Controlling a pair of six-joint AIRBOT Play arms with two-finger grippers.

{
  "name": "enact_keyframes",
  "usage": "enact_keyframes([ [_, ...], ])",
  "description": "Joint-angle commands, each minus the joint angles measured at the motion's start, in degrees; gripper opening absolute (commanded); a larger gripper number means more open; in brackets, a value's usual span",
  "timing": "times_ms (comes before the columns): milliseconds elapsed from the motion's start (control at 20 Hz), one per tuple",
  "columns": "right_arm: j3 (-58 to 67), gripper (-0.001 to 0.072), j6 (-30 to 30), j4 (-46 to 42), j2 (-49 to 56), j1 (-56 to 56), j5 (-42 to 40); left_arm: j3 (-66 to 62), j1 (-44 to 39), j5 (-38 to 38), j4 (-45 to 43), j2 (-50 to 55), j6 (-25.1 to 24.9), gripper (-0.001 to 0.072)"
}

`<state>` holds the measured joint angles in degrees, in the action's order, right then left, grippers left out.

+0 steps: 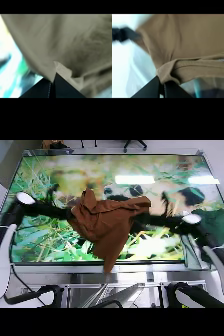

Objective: Fold the shirts.

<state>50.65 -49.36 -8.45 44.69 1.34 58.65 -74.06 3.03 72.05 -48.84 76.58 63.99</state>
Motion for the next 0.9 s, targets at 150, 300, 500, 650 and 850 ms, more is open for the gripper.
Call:
enact_keyframes([
  [150, 49.22, 0.0019, -0.59, 0.83, -5.14, -13.27, 2.51, -42.69, 5.40, -2.95, 15.10, -19.28, 2.19, 0.0013],
  [300, 62.20, 0.0019, -3.45, -1.66, -5.57, -15.04, 2.51, -53.35, 9.86, -8.22, 6.40, -27.34, 2.99, 0.0013],
  [500, 65.29, 0.0019, -4.02, -2.84, -5.35, -15.08, 3.26, -42.42, 15.39, -10.75, 3.58, -36.59, 1.60, 0.0013],
  [650, 64.17, 0.0019, -5.20, -3.50, -0.39, -16.57, 8.92, -29.83, 17.00, -10.51, 7.61, -37.16, -2.60, 0.0014],
  [850, 58.03, 0.0019, -6.45, -4.48, 11.45, -16.46, 17.03, -19.39, 9.20, -9.53, 15.28, -24.44, -11.65, 0.0015],
])
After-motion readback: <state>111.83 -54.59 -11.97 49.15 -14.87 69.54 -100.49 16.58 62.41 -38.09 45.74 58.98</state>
